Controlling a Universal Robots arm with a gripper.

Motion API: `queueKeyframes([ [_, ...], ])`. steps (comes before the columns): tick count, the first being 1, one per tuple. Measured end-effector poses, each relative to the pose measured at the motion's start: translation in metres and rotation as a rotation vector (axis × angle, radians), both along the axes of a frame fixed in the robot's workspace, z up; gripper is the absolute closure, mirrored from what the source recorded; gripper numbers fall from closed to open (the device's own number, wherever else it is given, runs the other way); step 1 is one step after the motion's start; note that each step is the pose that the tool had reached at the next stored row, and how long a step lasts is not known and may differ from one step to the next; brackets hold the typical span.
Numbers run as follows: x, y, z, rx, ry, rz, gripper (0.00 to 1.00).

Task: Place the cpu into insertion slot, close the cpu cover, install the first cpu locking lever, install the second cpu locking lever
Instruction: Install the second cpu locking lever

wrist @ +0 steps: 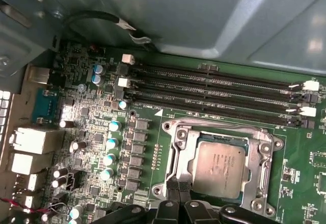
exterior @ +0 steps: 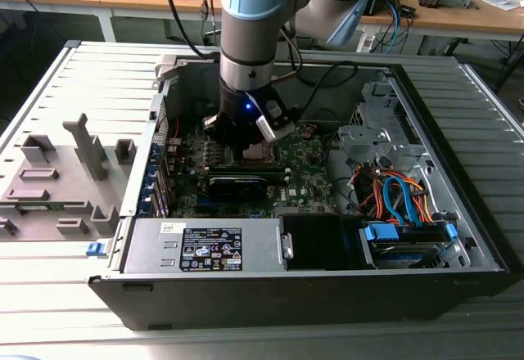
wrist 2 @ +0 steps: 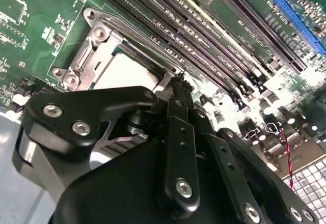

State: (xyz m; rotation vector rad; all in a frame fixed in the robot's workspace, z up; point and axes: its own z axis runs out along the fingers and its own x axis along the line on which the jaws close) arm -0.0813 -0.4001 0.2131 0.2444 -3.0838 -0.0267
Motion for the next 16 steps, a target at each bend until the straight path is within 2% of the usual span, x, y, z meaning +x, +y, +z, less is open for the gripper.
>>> queueKeyframes([
  [1,0.0001,0.0018,0.0001,-0.0093,0.0001,0.0,0.89],
  [2,0.0003,0.005,0.0003,-0.0238,0.0001,0.0,0.89],
  [4,0.0006,0.0099,0.0009,-0.0465,0.0005,0.0,0.89],
  [5,0.0006,0.0116,0.0012,-0.0557,0.0005,0.0,0.89],
  [7,0.001,0.0166,0.0027,-0.0836,0.0007,0.0,0.89],
  [8,0.0012,0.0179,0.0044,-0.0925,0.0007,0.0,0.89],
  [10,0.0014,0.0183,0.012,-0.1019,0.0007,0.0,0.89],
  [11,0.0014,0.0183,0.0192,-0.1042,0.0009,0.0,0.89],
  [13,0.0014,0.0183,0.0301,-0.106,0.0008,0.0,0.89],
  [16,0.0014,0.0184,0.0373,-0.1072,0.0009,0.0,0.89],
])
